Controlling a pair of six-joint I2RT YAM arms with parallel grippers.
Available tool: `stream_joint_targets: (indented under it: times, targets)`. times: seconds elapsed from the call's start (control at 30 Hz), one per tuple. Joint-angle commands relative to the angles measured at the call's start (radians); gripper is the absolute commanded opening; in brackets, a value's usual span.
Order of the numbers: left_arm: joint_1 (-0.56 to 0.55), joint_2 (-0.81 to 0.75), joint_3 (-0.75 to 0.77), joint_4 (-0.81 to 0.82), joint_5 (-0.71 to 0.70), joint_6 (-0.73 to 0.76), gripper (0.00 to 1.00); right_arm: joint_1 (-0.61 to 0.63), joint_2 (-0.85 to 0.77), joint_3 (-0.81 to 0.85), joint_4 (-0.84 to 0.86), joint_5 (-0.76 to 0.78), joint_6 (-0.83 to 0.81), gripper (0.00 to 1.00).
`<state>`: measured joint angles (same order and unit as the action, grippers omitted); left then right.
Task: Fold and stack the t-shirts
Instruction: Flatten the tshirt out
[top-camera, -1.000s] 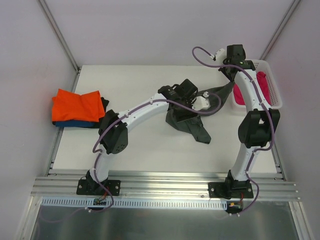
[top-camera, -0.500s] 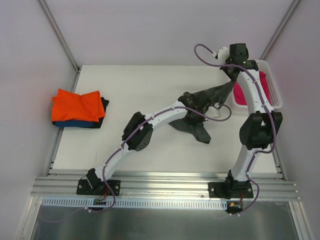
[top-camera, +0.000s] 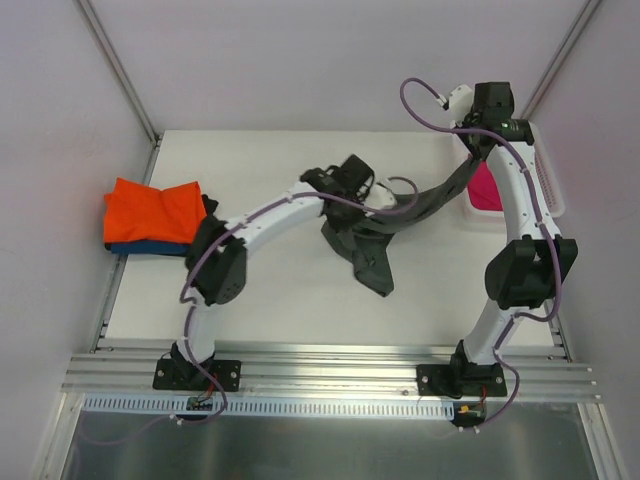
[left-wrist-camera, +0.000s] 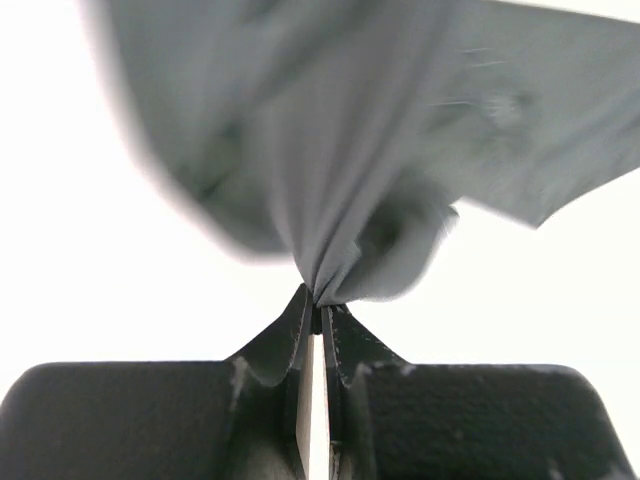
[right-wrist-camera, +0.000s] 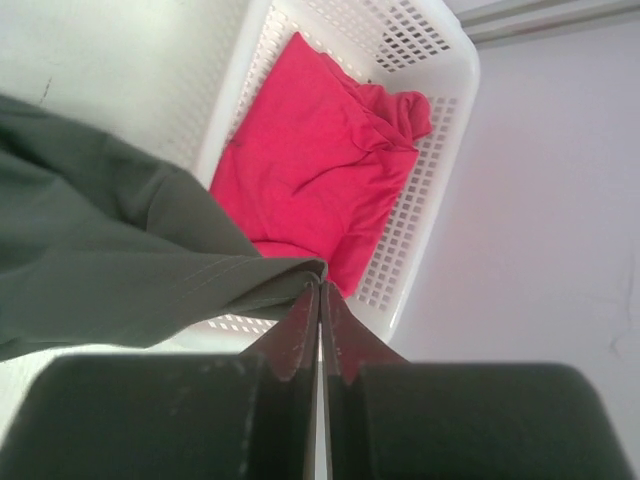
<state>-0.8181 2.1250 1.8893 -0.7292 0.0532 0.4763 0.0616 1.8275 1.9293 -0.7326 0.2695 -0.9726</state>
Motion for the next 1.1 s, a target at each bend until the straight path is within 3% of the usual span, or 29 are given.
stream_joint_targets:
  times: [0.0, 0.2, 0.3, 0.47, 0.57, 0.63, 0.73, 0.9, 1.07]
  targets:
    - [0.104, -0.305, -0.084, -0.001, -0.096, 0.082, 0.0, -0.028, -0.097, 0.017, -0.01, -0.018, 0.028, 0.01]
    - [0.22, -0.476, -0.144, -0.012, -0.184, 0.2, 0.0, -0.025, -0.131, 0.043, -0.041, -0.059, 0.063, 0.01]
    - [0.255, -0.439, -0.118, -0.012, -0.123, 0.182, 0.0, -0.022, -0.122, 0.056, -0.042, -0.067, 0.067, 0.01]
    - [0.269, -0.237, -0.003, -0.012, 0.037, 0.134, 0.02, 0.006, -0.059, 0.091, -0.068, -0.085, 0.091, 0.01]
    - [0.28, -0.087, 0.109, -0.01, 0.099, 0.072, 0.73, 0.044, -0.03, 0.091, -0.06, -0.072, 0.08, 0.01]
    - [0.287, 0.02, 0.195, -0.024, 0.061, 0.013, 0.91, 0.064, -0.001, 0.094, -0.05, -0.043, 0.052, 0.01]
    - [0.298, 0.027, 0.277, -0.038, 0.03, -0.076, 0.92, 0.092, 0.019, 0.105, -0.034, -0.019, 0.035, 0.01]
    - [0.293, -0.127, 0.127, -0.039, 0.066, -0.13, 0.81, 0.104, 0.032, 0.108, -0.034, -0.027, 0.041, 0.01]
    - [0.266, -0.126, 0.041, -0.039, 0.042, -0.061, 0.65, 0.103, 0.052, 0.109, -0.034, -0.041, 0.054, 0.01]
